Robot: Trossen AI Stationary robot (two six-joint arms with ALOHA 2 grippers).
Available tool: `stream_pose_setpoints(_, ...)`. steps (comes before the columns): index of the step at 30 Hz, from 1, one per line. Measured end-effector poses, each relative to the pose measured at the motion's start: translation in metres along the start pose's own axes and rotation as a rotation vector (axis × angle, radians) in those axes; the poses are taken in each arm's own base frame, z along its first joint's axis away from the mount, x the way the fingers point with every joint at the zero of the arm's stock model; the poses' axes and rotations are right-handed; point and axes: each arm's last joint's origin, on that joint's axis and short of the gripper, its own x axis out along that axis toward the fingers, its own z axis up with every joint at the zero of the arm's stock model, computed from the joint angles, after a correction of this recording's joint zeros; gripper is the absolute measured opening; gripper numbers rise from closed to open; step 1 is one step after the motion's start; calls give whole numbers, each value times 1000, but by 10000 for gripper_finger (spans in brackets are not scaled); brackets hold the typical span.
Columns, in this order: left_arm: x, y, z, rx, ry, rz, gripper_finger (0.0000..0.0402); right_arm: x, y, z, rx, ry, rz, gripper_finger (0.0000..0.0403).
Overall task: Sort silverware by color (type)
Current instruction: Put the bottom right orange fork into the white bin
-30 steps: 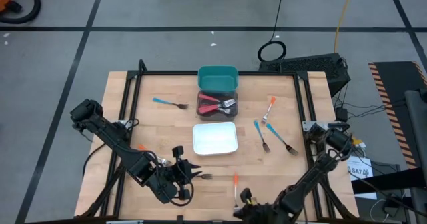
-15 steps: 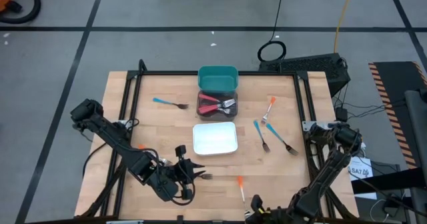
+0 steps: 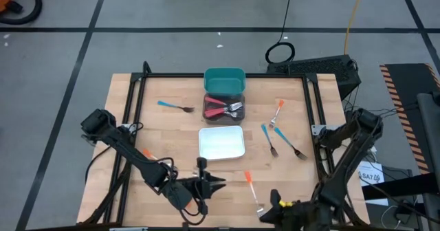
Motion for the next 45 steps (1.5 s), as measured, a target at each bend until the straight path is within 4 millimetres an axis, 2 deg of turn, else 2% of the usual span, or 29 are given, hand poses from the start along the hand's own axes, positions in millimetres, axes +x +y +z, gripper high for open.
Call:
stream_pose_setpoints(3,1,-2,0,21,-12,-24,105,-5,1,-19,7,-27,25,0)
stream_pose_setpoints(10,3,-2,-2,41,-2,14,248,-21,-1,-62,82,-242,20,0)
stream_pose_setpoints(14,5,0,-2,37,-2,26,287,-28,-6,-83,107,-369,-3,0)
stream_pose_setpoints(19,5,0,-2,57,-1,26,280,-31,-9,-103,124,-506,18,0)
stream_pose_setpoints(25,5,0,-2,62,0,26,258,-28,-15,-114,141,-567,8,0)
stream_pose_setpoints(29,7,-2,-3,94,-4,29,246,-28,-21,-111,145,-629,24,0)
stream_pose_setpoints(36,24,-18,-13,306,-47,63,244,-28,-27,-106,140,-744,36,0)
stream_pose_setpoints(45,34,-20,-17,357,-59,90,243,-31,-30,-102,161,-798,10,0)
